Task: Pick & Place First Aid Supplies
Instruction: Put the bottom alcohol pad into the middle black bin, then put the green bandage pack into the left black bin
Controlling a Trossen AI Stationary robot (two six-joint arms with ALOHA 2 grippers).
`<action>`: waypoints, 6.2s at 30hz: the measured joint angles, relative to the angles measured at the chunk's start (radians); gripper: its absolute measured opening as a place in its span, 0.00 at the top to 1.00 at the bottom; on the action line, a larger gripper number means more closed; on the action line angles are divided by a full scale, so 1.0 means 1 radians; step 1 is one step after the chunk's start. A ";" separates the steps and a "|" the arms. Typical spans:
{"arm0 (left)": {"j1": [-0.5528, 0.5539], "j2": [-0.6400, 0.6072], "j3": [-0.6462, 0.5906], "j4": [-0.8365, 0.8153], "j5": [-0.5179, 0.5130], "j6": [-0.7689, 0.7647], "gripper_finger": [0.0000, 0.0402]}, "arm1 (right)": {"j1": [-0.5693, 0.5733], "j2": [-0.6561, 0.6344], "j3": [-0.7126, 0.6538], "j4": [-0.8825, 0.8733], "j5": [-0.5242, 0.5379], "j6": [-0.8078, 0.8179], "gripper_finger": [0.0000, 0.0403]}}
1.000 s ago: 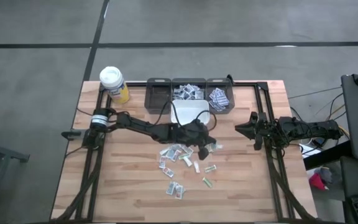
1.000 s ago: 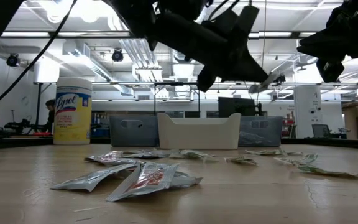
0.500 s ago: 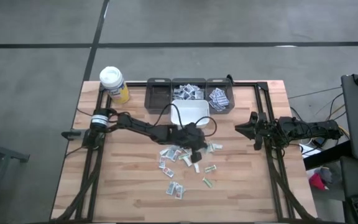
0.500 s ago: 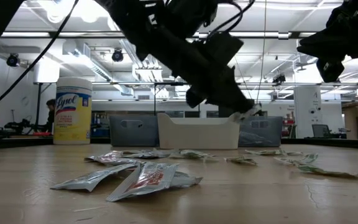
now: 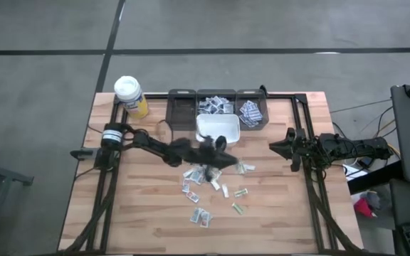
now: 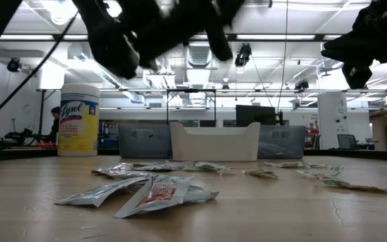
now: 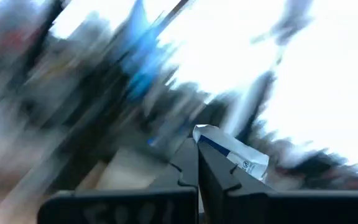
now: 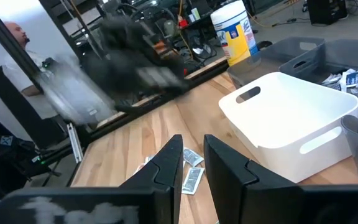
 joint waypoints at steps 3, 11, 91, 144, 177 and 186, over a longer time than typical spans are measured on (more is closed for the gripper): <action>0.005 -0.011 -0.021 0.180 0.040 -0.045 1.00 | 0.000 0.000 0.000 0.000 0.000 0.000 0.84; -0.024 -0.159 0.072 -0.595 -0.134 0.183 1.00 | 0.000 0.000 0.000 0.000 0.000 0.000 0.84; 0.569 0.016 0.633 -1.763 -0.316 0.607 1.00 | 0.000 0.000 0.000 0.000 0.002 0.000 0.84; -0.089 -0.026 0.653 -2.012 -0.246 0.419 0.74 | 0.000 0.000 0.000 0.000 0.000 0.000 0.84; -0.066 0.148 0.600 -1.804 -0.412 0.394 0.74 | 0.000 0.000 0.000 0.000 0.002 0.000 0.84; -0.065 0.186 0.605 -1.853 -0.418 0.392 0.74 | 0.000 0.000 0.000 0.000 -0.001 0.000 0.84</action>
